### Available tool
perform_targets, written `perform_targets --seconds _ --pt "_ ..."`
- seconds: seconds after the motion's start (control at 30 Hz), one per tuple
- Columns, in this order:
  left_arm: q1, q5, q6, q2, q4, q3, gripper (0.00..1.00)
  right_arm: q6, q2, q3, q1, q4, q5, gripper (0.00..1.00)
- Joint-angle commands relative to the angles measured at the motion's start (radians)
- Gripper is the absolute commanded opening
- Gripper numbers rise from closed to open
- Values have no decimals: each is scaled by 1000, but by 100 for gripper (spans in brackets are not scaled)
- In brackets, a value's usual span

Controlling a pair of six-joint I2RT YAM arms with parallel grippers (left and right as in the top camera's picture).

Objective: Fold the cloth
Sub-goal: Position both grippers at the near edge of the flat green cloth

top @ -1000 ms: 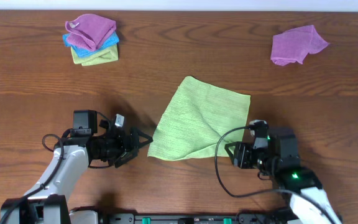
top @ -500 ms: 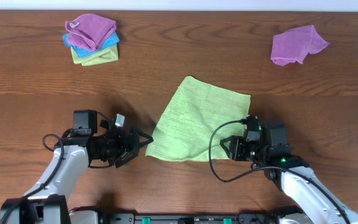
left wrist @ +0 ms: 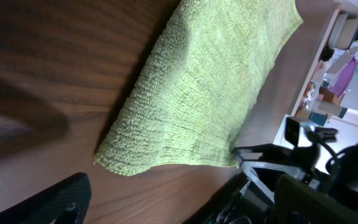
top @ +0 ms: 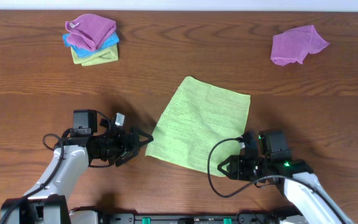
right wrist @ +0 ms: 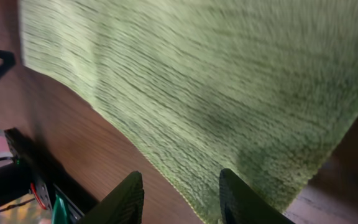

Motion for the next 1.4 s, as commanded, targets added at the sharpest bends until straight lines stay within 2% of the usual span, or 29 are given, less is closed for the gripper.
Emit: perform_targets --seconds 0.0,0.2,0.37,0.47,0.7,1.03,1.13,1.2,1.3,1.37 --pt "-4 0 -4 4 10 -1 95 12 -98 2 -3 -1 20 40" --pt "-4 -18 -4 4 23 -1 95 155 -323 2 -3 -78 96 45" --pt "-33 -97 -4 5 14 -2 95 245 -497 51 -3 -296 199 45" --pt "-72 -150 -5 8 17 -5 95 248 -546 104 -3 -377 227 45" --pt "-96 -177 -35 53 55 -6 95 264 -563 168 -3 -490 214 46" --pt "-114 -106 -84 185 183 -6 96 267 -562 172 -3 -498 171 47" --pt "-149 -103 -96 208 201 -6 99 267 -562 172 -3 -498 159 47" --pt "-180 -105 -102 217 212 -6 93 280 -562 172 -3 -505 156 47" --pt "-209 -117 -102 220 221 -6 89 282 -562 172 -3 -533 157 47" --pt "-214 -135 -101 220 221 -6 80 282 -562 172 -3 -560 157 48"
